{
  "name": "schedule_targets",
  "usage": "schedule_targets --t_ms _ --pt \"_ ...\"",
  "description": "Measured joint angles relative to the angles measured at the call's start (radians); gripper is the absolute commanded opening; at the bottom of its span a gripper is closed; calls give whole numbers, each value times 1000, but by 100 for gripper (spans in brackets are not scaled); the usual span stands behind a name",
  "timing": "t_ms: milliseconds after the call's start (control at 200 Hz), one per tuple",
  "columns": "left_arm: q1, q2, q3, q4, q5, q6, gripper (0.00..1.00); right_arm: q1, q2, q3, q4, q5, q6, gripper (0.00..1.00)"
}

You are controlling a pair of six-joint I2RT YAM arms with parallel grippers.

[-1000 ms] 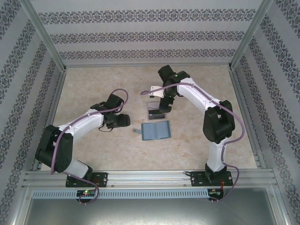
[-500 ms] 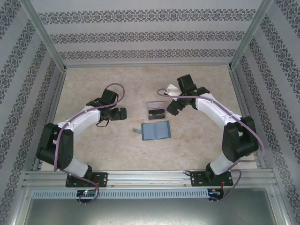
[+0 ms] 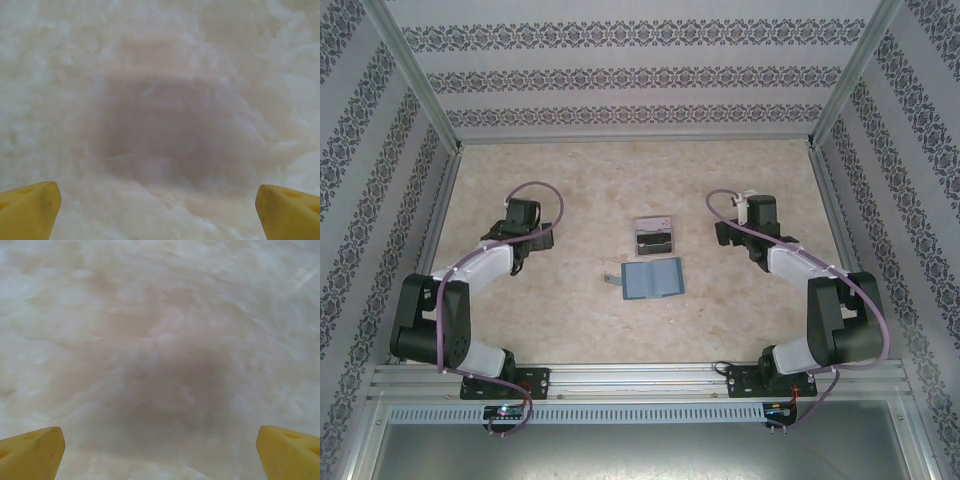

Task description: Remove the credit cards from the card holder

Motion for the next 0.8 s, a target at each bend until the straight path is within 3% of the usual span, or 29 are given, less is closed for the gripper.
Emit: schedule_targets --t_ms 230,350,440,550,799 --pt "49 -34 -303 493 0 127 100 -43 19 -87 254 9 78 98" --pt "91 -11 -344 664 60 130 100 -43 20 -138 369 8 88 98" --pt "100 99 -352 872 112 137 100 -46 21 -192 454 -4 88 98" --pt "103 150 -353 899 158 142 100 -56 40 -253 572 -15 89 98" --pt "105 153 -346 950 183 145 100 -56 55 -268 660 -16 98 98"
